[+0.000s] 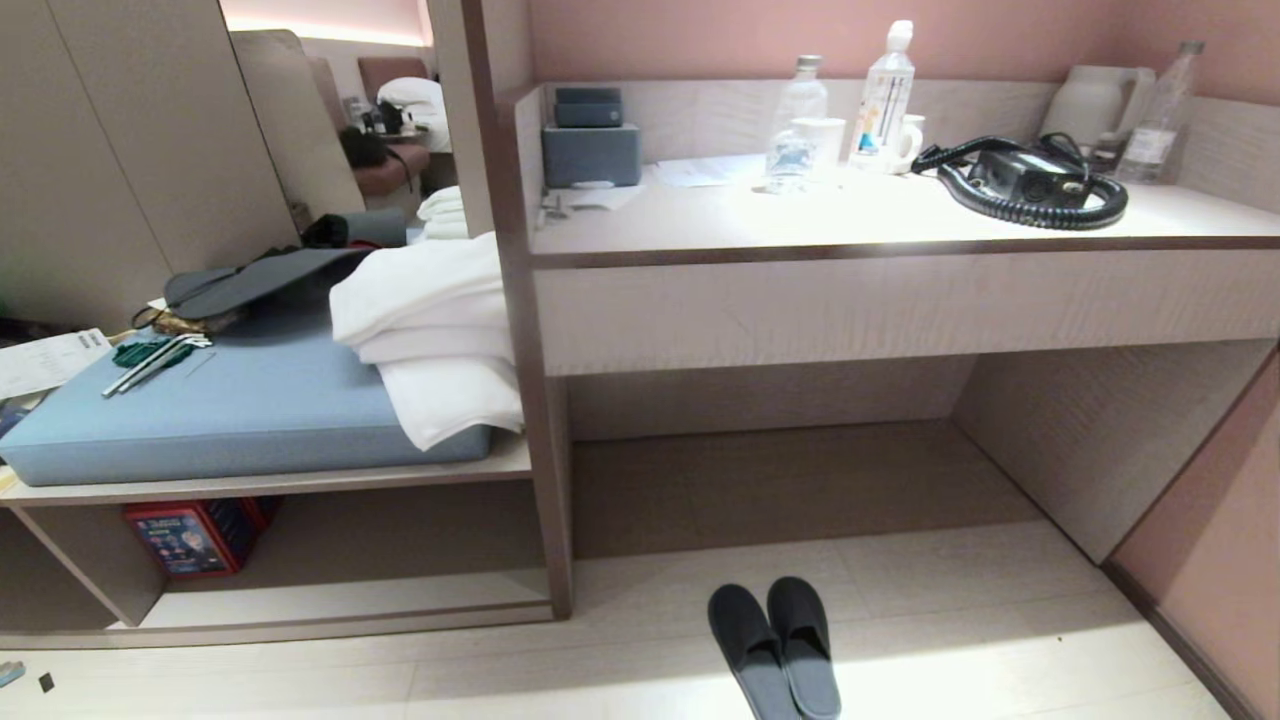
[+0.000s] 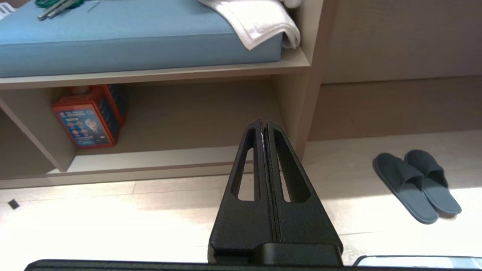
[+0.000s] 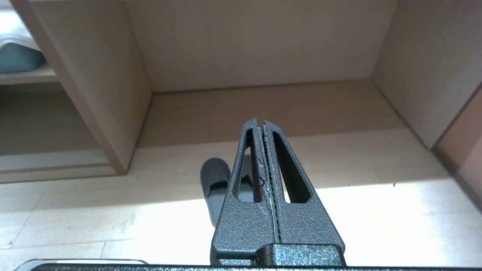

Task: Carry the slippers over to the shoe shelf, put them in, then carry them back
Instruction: Pick up the slippers on the floor

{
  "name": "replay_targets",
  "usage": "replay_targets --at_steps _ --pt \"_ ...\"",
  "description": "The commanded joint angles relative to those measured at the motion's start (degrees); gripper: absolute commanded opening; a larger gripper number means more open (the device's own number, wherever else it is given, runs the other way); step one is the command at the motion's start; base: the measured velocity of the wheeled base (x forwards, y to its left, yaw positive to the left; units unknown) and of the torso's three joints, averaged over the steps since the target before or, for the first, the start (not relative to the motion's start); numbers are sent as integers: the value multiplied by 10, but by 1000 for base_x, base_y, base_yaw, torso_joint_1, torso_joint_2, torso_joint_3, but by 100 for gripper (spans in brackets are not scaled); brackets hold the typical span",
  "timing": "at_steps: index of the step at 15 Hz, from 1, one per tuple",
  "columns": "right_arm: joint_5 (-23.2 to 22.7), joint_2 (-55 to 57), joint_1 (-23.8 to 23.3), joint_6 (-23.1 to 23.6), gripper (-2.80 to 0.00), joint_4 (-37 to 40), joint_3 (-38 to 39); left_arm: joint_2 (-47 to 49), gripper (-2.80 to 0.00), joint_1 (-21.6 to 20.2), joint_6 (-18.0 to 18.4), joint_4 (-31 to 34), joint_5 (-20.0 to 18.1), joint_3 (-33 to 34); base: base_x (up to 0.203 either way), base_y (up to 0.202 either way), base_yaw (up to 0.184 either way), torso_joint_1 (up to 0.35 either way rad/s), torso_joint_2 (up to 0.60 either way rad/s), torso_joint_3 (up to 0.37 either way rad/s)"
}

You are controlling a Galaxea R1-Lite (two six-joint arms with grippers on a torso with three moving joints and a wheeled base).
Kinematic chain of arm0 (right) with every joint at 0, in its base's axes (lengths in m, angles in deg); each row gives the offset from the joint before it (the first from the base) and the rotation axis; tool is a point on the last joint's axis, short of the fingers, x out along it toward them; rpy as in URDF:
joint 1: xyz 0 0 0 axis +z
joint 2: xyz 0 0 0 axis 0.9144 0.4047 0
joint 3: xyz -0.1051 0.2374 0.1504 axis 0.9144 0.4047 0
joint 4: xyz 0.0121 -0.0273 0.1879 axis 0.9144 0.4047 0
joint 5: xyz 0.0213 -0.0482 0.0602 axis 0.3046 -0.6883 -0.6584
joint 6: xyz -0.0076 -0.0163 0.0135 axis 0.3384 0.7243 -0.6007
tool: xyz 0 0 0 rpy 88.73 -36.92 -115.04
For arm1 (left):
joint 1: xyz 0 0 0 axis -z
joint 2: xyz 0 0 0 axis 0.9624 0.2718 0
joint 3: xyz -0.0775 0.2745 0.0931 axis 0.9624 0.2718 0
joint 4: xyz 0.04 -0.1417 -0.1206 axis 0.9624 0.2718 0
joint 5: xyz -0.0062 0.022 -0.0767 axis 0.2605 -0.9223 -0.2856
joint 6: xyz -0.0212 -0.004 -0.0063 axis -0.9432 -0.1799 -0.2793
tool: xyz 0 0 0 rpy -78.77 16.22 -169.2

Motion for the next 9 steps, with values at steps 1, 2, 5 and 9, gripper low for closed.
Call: replay_targets --at_steps 1,2,5,9 --pt "0 1 0 0 -280 0 0 0 -280 0 0 0 0 0 0 0 0 10 6 -183" --pt "0 1 0 0 -280 0 0 0 -280 0 0 0 0 0 0 0 0 2 2 -195" --pt "0 1 0 0 -280 0 0 0 -280 -1 0 0 1 0 0 0 0 3 6 -192" --pt "-1 1 0 1 -280 0 0 0 -280 0 0 0 0 0 0 0 0 1 2 -201"
